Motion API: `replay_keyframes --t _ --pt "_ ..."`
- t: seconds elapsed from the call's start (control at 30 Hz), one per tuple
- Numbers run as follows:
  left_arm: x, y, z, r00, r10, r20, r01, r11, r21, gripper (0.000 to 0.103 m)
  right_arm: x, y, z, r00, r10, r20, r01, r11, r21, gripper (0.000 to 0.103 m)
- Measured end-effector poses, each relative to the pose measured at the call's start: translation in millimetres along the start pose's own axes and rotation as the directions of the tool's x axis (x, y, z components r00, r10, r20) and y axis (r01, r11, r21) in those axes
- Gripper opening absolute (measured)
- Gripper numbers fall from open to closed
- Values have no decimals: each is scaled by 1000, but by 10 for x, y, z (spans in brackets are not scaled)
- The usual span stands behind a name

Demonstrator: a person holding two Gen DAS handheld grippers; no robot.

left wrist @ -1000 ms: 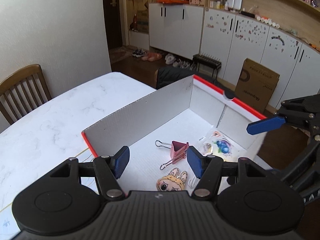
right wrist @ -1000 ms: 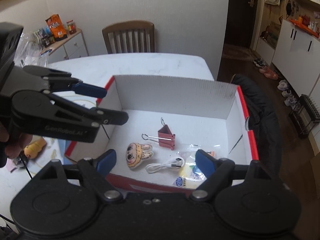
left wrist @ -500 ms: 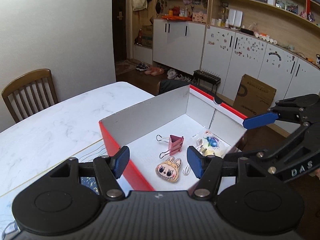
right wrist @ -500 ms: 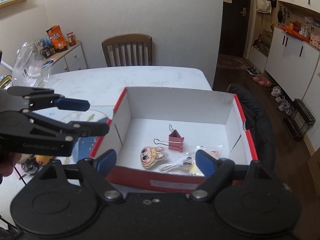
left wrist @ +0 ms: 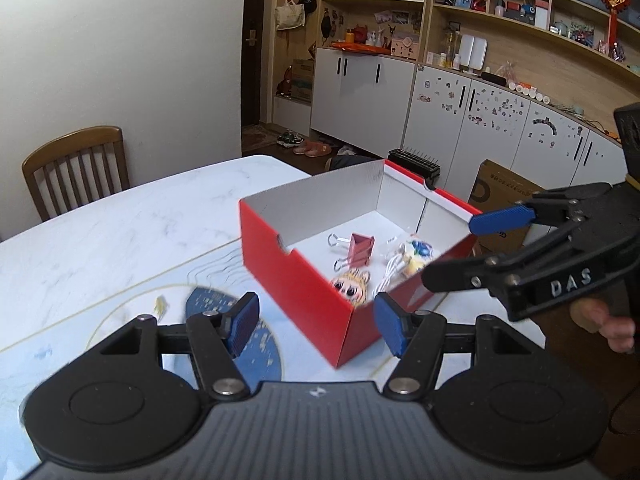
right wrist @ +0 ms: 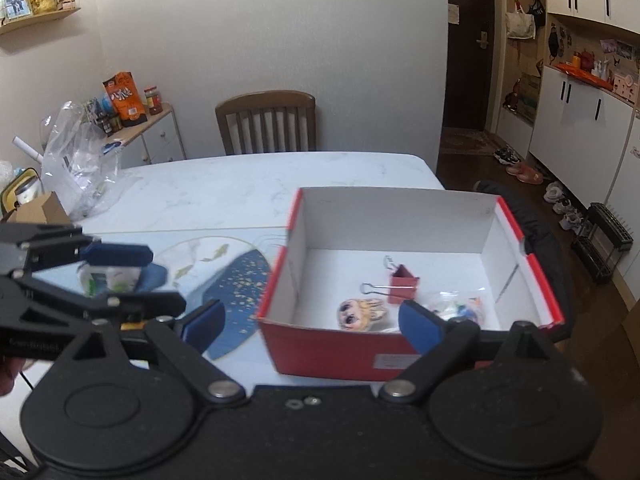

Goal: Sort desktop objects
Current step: 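Move both tools back toward the pink sticky-note pad and snack packets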

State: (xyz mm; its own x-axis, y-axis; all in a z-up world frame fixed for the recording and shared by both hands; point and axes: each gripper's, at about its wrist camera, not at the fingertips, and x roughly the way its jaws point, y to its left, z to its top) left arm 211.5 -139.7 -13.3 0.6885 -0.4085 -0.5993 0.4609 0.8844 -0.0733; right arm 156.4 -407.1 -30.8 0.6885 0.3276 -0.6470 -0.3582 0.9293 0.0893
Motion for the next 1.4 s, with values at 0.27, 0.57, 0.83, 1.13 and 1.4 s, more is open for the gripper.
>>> replay_keyframes --t 0.27,0.57,0.83,1.13,1.4 --pt "-393 294 -339 1000 18 0 -18 1000 -8 66 9 490 -74 1000 -5 14 5 999 -31 95" --pt "-771 692 -765 999 46 -10 -46 999 -16 81 101 1017 -235 1000 7 10 -7 998 -68 95" --pt "-940 1006 -1211 995 79 -58 -81 996 -30 86 245 1448 -432 999 27 -28 -29 996 -84 95" --pt "-1018 1198 -1599 990 87 -114 -92 995 -40 89 420 1838 -588 995 59 -82 -68 991 -111 95" --pt "-961 1318 -1815 982 92 -166 -103 993 -56 89 624 2127 -696 988 84 -129 -102 984 -143 95"
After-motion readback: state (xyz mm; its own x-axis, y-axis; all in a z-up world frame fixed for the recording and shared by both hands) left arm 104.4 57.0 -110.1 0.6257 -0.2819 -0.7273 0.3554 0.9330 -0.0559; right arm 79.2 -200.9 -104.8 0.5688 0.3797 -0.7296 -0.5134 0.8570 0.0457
